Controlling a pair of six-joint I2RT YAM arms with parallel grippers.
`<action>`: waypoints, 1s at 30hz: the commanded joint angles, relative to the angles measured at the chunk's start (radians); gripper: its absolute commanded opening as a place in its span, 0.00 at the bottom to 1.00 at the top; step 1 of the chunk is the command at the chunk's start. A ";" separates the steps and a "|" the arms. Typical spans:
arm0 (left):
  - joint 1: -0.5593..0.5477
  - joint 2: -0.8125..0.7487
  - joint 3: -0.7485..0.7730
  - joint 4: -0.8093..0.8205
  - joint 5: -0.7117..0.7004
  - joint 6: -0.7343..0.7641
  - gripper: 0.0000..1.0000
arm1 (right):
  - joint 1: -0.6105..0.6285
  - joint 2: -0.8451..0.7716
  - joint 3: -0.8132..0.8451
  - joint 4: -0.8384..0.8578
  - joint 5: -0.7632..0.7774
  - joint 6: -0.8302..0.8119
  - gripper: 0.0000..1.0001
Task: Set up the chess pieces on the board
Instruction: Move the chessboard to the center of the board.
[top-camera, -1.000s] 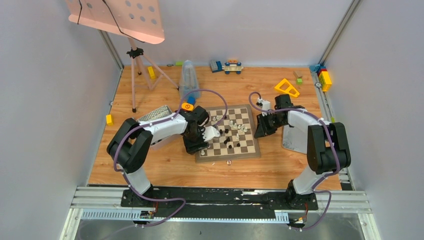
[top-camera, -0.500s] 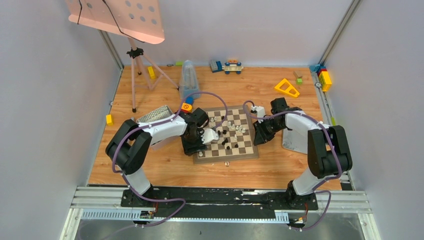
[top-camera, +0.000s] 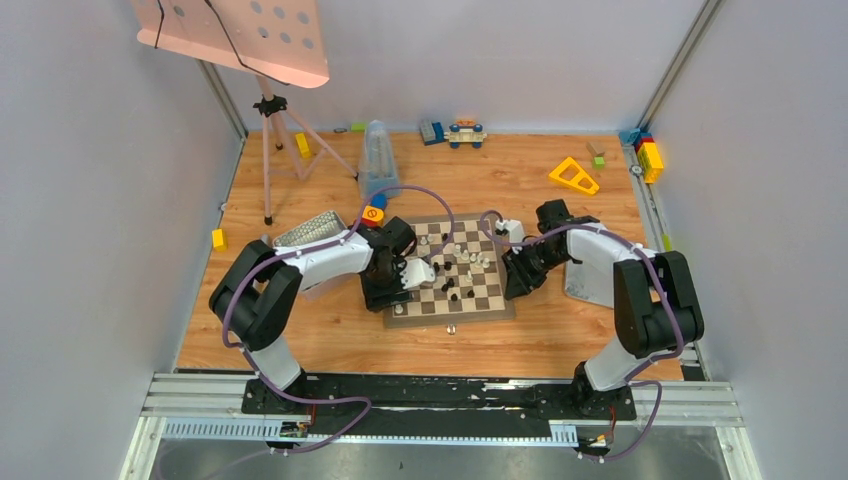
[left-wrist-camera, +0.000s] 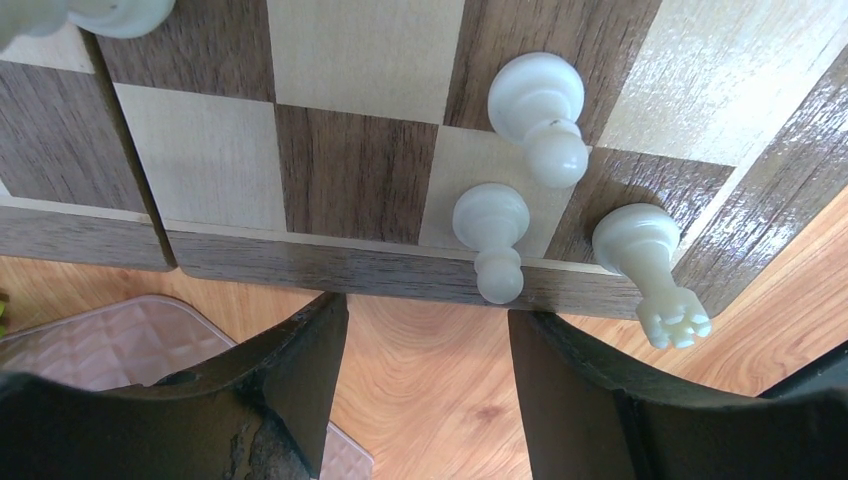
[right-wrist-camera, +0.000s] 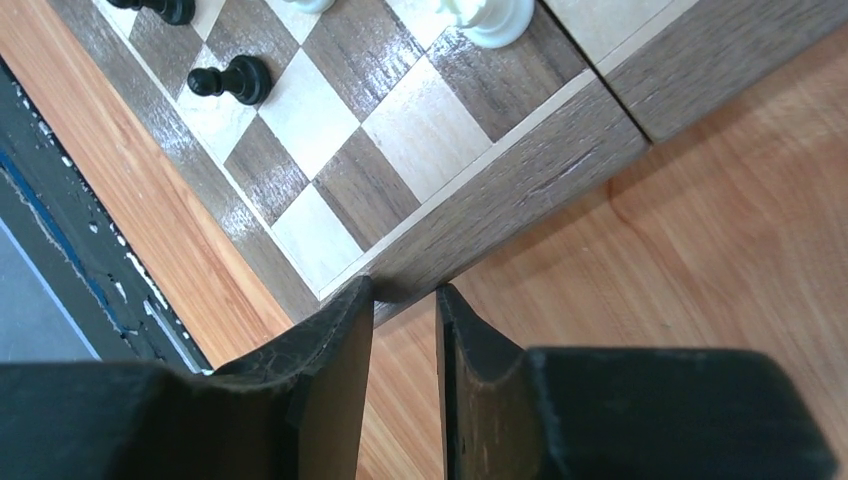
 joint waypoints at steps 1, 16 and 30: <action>-0.044 -0.028 -0.008 0.175 0.104 -0.014 0.69 | 0.093 0.039 -0.067 -0.137 -0.198 -0.085 0.28; -0.084 -0.018 -0.009 0.208 0.108 -0.003 0.71 | 0.142 -0.007 -0.114 -0.179 -0.199 -0.162 0.29; -0.088 -0.083 -0.038 0.157 0.038 -0.040 0.72 | 0.002 -0.066 -0.027 -0.153 -0.138 -0.101 0.41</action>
